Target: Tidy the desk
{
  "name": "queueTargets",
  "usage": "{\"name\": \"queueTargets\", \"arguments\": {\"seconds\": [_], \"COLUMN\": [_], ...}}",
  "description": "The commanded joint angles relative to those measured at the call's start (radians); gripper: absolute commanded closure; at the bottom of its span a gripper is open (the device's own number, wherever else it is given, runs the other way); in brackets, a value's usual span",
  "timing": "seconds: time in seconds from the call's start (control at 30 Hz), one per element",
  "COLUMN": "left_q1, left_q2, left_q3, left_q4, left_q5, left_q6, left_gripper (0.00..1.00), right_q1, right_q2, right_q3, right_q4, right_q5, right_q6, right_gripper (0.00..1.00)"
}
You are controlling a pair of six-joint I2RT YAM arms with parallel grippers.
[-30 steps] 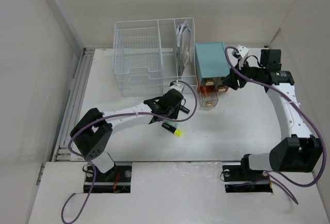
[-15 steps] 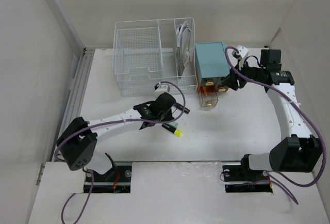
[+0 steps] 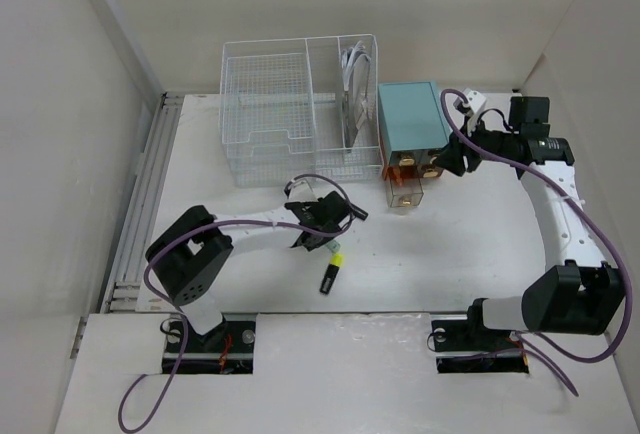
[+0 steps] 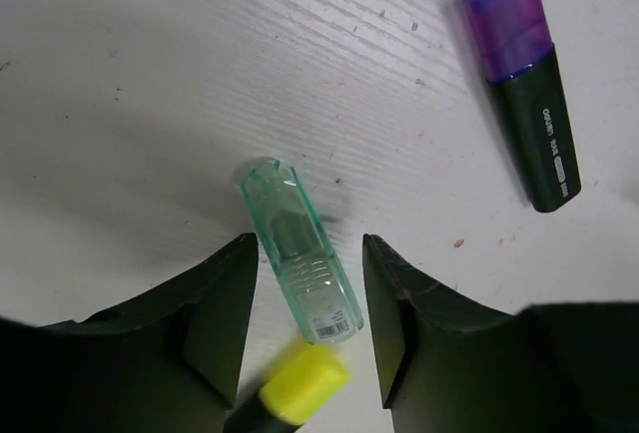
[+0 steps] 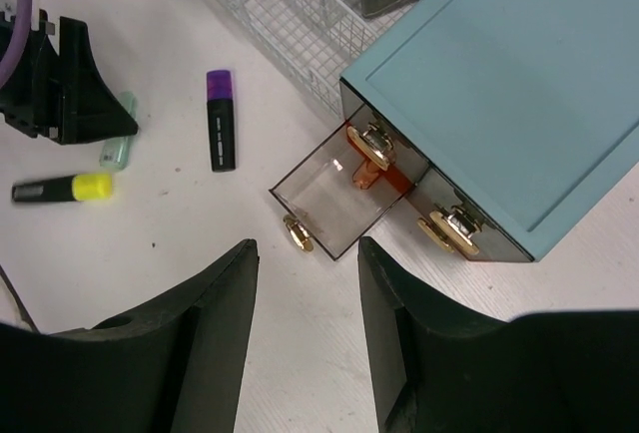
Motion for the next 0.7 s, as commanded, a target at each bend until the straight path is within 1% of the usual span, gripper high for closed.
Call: {"name": "queueTargets", "arguments": {"seconds": [0.0,0.03,0.07,0.13,0.2,0.27,0.33,0.5,0.67], "left_q1": [-0.008,-0.008,-0.008,-0.008,-0.008,-0.008,-0.008,-0.008,-0.008], "left_q2": [-0.038,-0.039,-0.039,-0.039,-0.017,-0.006,0.003,0.062,0.124], "left_q3": [0.019,0.019,0.019,0.019,0.028,0.029,0.019,0.019,0.068], "left_q4": [-0.061,-0.061,-0.07,-0.085,-0.085,-0.085,-0.059,-0.035,-0.035], "left_q5": [-0.06,-0.069,-0.069,-0.081,-0.081,-0.061,-0.049,-0.014,0.022], "left_q6": [-0.1,-0.1,-0.1,-0.111,-0.111,-0.111,-0.111,-0.087,-0.048], "left_gripper": [0.56,0.56,0.53,0.52,0.52,0.53,0.58,0.6,0.62], "right_q1": [-0.008,-0.008,-0.008,-0.008,-0.008,-0.017,-0.017,-0.026,-0.035], "right_q2": [0.003,0.003,0.003,0.003,0.003,0.003,0.003,-0.006,-0.015], "right_q3": [0.011,0.011,0.011,0.011,0.011,0.011,0.011,0.02,0.02], "right_q4": [-0.01,-0.01,-0.01,-0.01,-0.01,-0.019,-0.019,-0.019,-0.028], "right_q5": [-0.043,-0.043,-0.055,-0.055,-0.055,-0.064,-0.064,-0.083,-0.092], "right_q6": [-0.027,-0.027,-0.027,-0.027,-0.027,-0.027,-0.027,-0.027,-0.027], "right_gripper": [0.5,0.5,0.48,0.48,0.48,0.48,0.48,0.48,0.48]}}
